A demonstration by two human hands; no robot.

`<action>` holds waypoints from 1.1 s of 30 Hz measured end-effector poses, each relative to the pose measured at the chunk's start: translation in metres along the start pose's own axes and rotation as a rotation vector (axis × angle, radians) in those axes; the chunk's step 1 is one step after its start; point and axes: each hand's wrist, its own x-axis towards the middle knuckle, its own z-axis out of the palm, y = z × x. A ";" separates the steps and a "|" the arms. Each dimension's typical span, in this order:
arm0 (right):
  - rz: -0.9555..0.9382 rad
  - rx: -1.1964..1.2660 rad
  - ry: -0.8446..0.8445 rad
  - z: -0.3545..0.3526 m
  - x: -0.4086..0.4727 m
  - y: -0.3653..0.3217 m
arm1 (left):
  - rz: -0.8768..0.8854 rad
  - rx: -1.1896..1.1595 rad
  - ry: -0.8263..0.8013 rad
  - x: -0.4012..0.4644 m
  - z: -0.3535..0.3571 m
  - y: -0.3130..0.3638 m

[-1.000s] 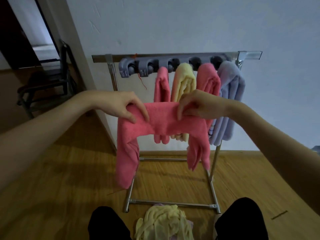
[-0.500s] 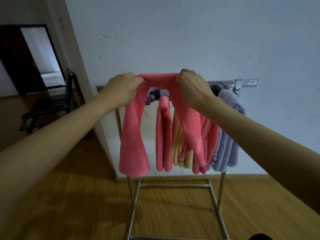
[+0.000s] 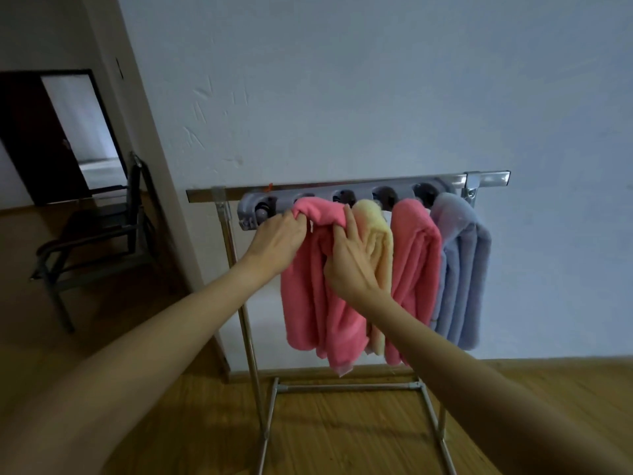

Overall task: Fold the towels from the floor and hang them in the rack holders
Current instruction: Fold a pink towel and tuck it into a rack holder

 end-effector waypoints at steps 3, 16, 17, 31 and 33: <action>-0.039 0.106 -0.006 0.007 -0.005 0.015 | 0.031 -0.030 0.001 -0.006 0.016 0.004; 0.060 0.576 -0.037 0.009 -0.003 0.046 | 0.112 -0.471 0.102 -0.062 0.088 0.025; 0.045 0.537 -0.023 0.009 -0.003 0.047 | 0.109 -0.504 0.070 -0.068 0.095 0.029; -0.083 0.206 -0.062 0.017 -0.002 0.064 | -0.092 -0.721 -0.068 -0.071 0.133 0.025; -0.094 0.197 -0.070 0.014 -0.002 0.067 | -0.093 -0.945 -0.145 -0.073 0.137 0.034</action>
